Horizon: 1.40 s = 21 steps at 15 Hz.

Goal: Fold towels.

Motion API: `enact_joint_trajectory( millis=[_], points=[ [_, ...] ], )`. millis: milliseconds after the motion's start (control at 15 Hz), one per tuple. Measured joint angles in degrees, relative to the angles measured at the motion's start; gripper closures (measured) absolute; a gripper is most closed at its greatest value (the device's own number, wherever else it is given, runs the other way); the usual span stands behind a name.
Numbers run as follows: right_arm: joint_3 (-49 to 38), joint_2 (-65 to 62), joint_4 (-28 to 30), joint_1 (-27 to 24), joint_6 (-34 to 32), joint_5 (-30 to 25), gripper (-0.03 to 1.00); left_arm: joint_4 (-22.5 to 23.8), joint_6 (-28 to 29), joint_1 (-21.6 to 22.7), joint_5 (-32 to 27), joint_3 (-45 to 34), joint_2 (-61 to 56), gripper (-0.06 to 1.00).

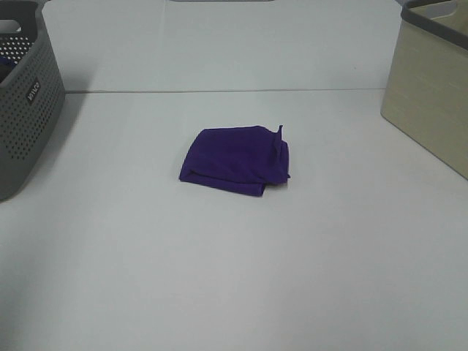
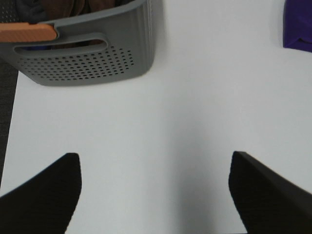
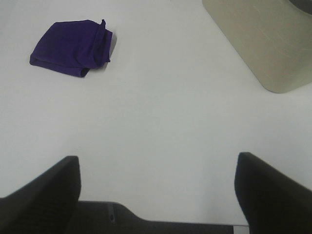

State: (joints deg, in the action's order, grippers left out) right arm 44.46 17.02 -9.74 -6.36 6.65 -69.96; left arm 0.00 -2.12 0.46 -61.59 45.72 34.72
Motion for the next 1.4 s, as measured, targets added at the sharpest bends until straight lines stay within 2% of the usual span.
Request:
enact_joint_trajectory(
  millis=[267,400,533,800,1400],
  points=[
    [-9.63,-15.87,-0.06,0.0,0.06,-0.34,0.13,0.0,0.0,0.0,-0.34,-9.91,-17.3,0.18],
    [-12.61,-17.25,-0.06,0.0,0.23,-0.34,0.13,-0.8,0.0,0.0,-1.72,-13.06,-26.87,0.18],
    [-13.87,-17.25,-0.06,0.0,0.57,5.67,0.13,-1.38,0.0,0.0,-3.61,-14.9,-34.72,0.18],
    [-15.64,-17.25,-0.29,0.0,0.92,8.71,0.13,-2.69,0.0,0.0,0.34,-17.19,-34.78,0.18],
    [-15.76,-17.25,-0.4,0.0,0.97,8.71,0.13,-2.92,0.0,0.0,1.03,-17.25,-34.78,0.18]
  ],
)
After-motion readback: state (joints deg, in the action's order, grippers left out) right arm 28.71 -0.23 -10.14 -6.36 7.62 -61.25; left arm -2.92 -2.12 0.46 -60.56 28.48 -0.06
